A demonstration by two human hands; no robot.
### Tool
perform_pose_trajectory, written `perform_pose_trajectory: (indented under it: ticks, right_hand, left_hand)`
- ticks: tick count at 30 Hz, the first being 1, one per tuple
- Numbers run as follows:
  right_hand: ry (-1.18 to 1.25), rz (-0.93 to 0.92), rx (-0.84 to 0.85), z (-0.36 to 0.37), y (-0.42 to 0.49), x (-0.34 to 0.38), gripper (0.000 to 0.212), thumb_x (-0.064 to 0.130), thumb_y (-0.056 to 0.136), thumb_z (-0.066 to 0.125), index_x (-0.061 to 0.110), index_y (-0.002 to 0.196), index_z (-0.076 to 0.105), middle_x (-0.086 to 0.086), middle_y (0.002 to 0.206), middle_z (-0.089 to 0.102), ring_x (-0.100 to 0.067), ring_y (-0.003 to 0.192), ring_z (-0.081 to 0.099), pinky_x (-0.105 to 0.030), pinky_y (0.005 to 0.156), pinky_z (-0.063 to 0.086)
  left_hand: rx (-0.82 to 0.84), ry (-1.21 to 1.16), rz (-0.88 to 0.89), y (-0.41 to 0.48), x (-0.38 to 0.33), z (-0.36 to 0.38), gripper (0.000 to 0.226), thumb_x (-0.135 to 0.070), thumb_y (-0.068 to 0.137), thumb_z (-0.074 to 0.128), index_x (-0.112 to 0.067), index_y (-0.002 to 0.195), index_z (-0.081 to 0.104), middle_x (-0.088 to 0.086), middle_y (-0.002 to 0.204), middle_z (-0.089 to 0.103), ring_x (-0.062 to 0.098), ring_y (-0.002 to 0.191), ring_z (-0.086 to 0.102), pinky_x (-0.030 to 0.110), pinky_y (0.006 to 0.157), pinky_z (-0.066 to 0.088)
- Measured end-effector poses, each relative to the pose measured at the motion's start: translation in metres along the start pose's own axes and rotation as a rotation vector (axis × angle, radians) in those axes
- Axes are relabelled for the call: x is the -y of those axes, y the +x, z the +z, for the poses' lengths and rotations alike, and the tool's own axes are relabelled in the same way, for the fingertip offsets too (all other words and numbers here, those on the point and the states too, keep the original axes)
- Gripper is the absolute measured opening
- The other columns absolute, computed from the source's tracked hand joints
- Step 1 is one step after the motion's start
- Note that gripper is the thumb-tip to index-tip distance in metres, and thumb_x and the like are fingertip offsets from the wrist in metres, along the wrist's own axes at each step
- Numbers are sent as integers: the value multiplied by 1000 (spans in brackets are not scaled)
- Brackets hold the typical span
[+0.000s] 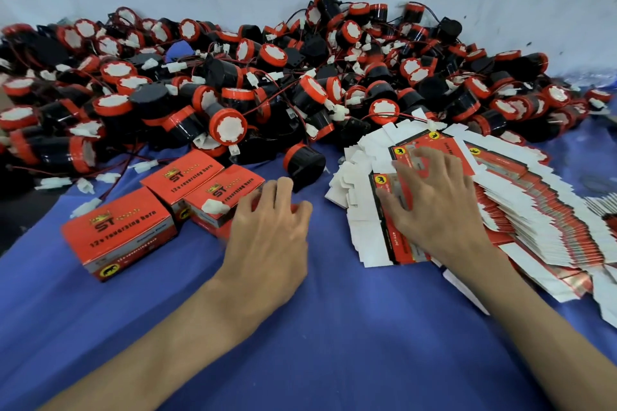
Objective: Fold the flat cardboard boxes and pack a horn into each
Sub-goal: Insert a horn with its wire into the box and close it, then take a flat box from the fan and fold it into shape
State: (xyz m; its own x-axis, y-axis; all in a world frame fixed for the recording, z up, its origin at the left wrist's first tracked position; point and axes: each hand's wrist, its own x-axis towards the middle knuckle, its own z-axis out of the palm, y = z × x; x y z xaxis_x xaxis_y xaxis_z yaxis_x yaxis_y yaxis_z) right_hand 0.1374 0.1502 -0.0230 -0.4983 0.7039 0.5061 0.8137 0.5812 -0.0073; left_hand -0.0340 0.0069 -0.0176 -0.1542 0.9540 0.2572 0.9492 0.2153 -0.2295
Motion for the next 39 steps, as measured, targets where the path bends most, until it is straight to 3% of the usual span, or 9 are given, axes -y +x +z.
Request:
perform_pose_trajectory:
  ticks: [3,8,13,15,18,26,32,36,39]
  right_hand:
    - [-81,200,330,5,0,-7,81,75,82,35,24,145,31,-11,153,20,-34,140,19,-54,108,26]
    - [55,281,339,3,4,-12,99,81,69,50,28,148,21,-8,152,21,-34,138,18,-58,107,27]
    - [-59,308,363,1,5,-14,103,88,61,46,25,141,34,-9,140,29,-32,130,22,-58,102,28]
    - [-22,337,366,1,7,-15,102,88,56,51,24,134,38,-10,134,31,-32,127,23,-54,102,27]
    - [76,378,336,2,9,-17,92,80,56,62,18,121,45,-10,125,36,-31,123,25,-49,103,26]
    - [732,295,-182,-4,5,1,49,56,79,54,8,71,50,-1,88,42,0,76,39,-7,68,31]
    - [896,268,-193,1,-4,20,48,51,88,46,6,73,45,-5,79,44,-6,68,41,-12,60,35]
    - [928,287,-84,6,-6,21,54,58,85,42,5,81,48,-11,81,56,-26,75,57,-36,63,48]
    - [890,245,-92,6,-9,23,53,59,85,41,7,81,49,-9,77,56,-22,70,56,-26,59,44]
  left_hand:
    - [138,128,-30,1,4,9,33,-15,85,46,-13,118,44,20,138,34,35,131,32,47,110,23]
    - [253,278,-1,7,18,8,47,-13,82,54,-12,129,50,23,152,23,33,143,13,54,116,2]
    - [119,172,-20,11,25,9,37,-7,74,64,-10,111,61,16,122,56,33,122,46,49,107,34]
    - [-145,-11,40,13,23,13,22,0,66,64,-3,88,66,14,91,62,34,83,59,44,71,50]
    - [-274,-298,194,11,12,18,20,-11,71,43,-7,77,62,6,78,58,27,66,55,37,51,44]
    - [-30,-1060,52,12,12,34,43,-53,90,44,-18,110,59,-6,90,61,9,81,55,18,75,42]
    - [207,-1968,-134,13,17,32,34,-36,85,45,-33,97,76,0,100,74,13,91,70,21,75,54]
    - [395,-2112,-190,15,26,32,33,-35,78,51,-22,87,79,5,96,75,17,85,71,23,72,56]
    - [447,-2104,-120,15,24,33,17,-19,78,62,-21,78,79,2,83,75,14,72,71,21,61,54]
